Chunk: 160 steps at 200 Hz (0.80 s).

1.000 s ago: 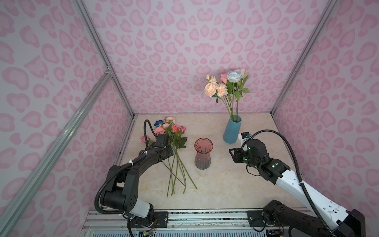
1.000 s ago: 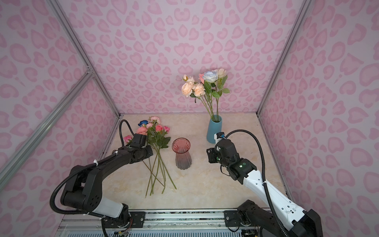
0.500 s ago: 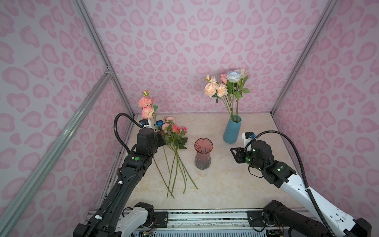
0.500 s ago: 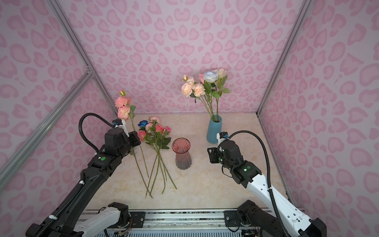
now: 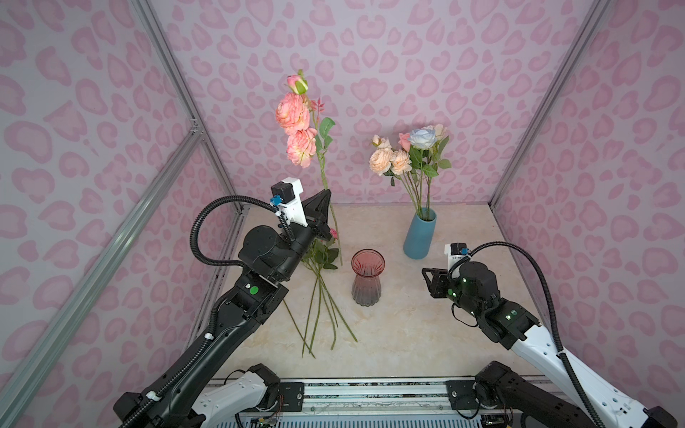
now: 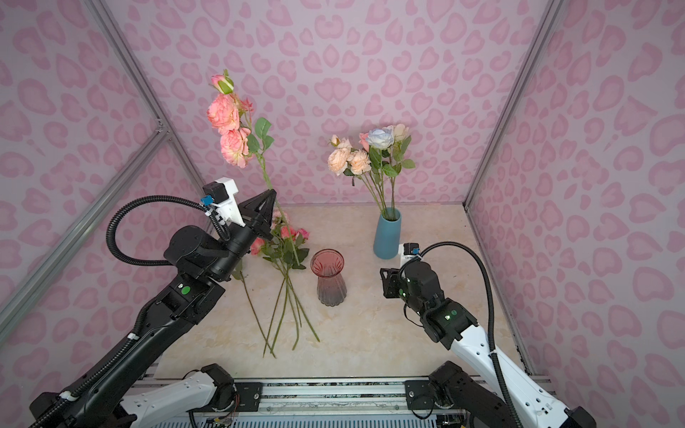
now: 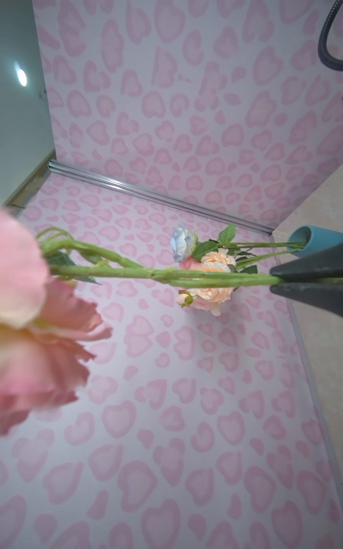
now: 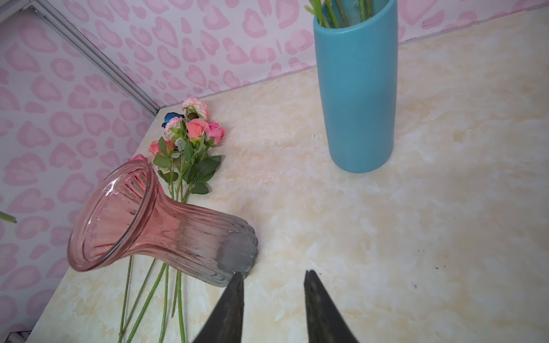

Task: Arrange the flowers into the vase
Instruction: 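Lift the pink rose upright above the pink vase with the left gripper, then lower the rose stem into the pink glass vase and open the left gripper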

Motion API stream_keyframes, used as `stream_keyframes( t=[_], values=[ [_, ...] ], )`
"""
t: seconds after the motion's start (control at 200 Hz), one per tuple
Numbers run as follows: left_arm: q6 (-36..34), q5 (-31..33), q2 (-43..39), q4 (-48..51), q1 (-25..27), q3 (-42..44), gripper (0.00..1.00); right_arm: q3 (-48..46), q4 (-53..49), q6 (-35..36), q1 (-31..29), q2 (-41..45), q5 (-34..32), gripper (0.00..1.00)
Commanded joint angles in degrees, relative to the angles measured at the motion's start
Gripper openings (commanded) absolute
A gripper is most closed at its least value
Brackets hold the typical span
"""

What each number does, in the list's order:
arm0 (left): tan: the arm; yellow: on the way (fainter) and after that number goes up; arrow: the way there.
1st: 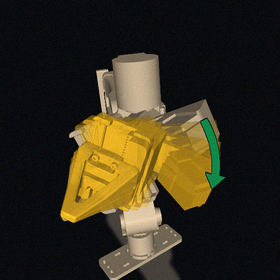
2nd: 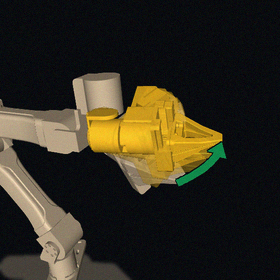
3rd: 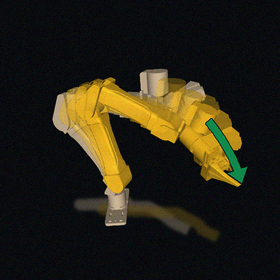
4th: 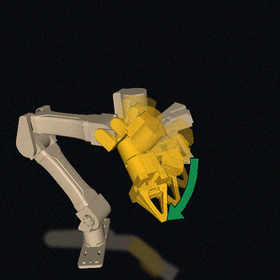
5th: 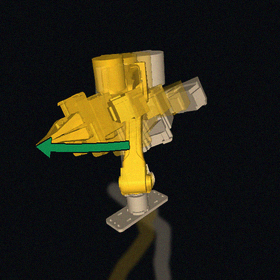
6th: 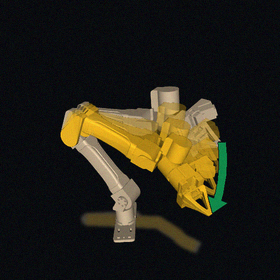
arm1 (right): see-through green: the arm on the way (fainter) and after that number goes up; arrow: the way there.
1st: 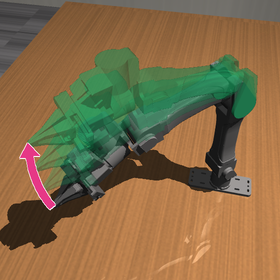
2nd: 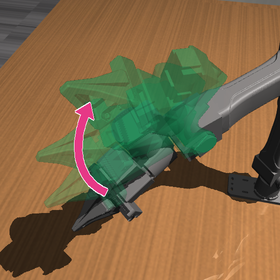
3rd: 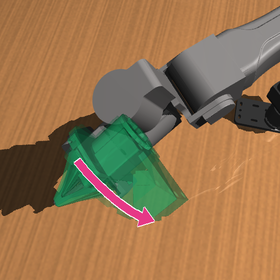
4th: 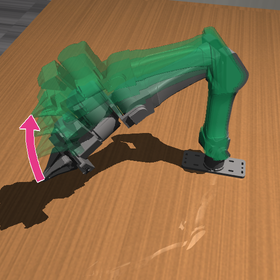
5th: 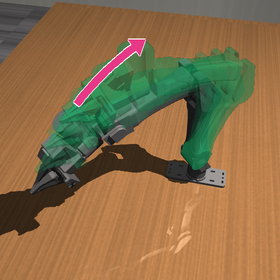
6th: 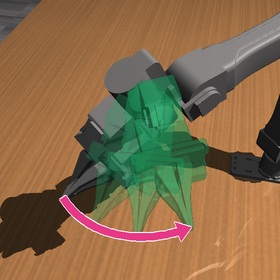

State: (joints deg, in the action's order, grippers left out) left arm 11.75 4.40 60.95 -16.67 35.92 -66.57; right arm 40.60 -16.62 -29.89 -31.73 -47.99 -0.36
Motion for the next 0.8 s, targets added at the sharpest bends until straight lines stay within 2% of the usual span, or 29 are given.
stream_keyframes(
  t=[0.0,0.235,0.345,0.57,0.795],
  values=[
    [-2.26,-0.31,2.67,-10.67,1.52,-0.63,0.03,-0.39,1.18,0.35,0.05,0.33,-1.97,0.36],
    [-1.12,2.49,8.75,-16.32,5.15,1.59,0.03,-0.47,0.38,1.14,0.16,0.42,-2.43,0.36],
    [-0.20,2.88,11.08,-15.26,6.82,3.48,0.03,-1.29,0.60,1.17,0.16,0.79,-2.75,0.36],
    [-3.93,13.01,12.62,-17.15,13.35,13.34,0.03,-4.19,1.94,-0.23,0.11,-0.47,-1.48,0.36],
    [-0.80,17.67,12.79,-16.95,14.61,18.96,0.14,-3.87,1.94,-0.41,0.15,-1.28,-0.77,0.38]
  ],
)
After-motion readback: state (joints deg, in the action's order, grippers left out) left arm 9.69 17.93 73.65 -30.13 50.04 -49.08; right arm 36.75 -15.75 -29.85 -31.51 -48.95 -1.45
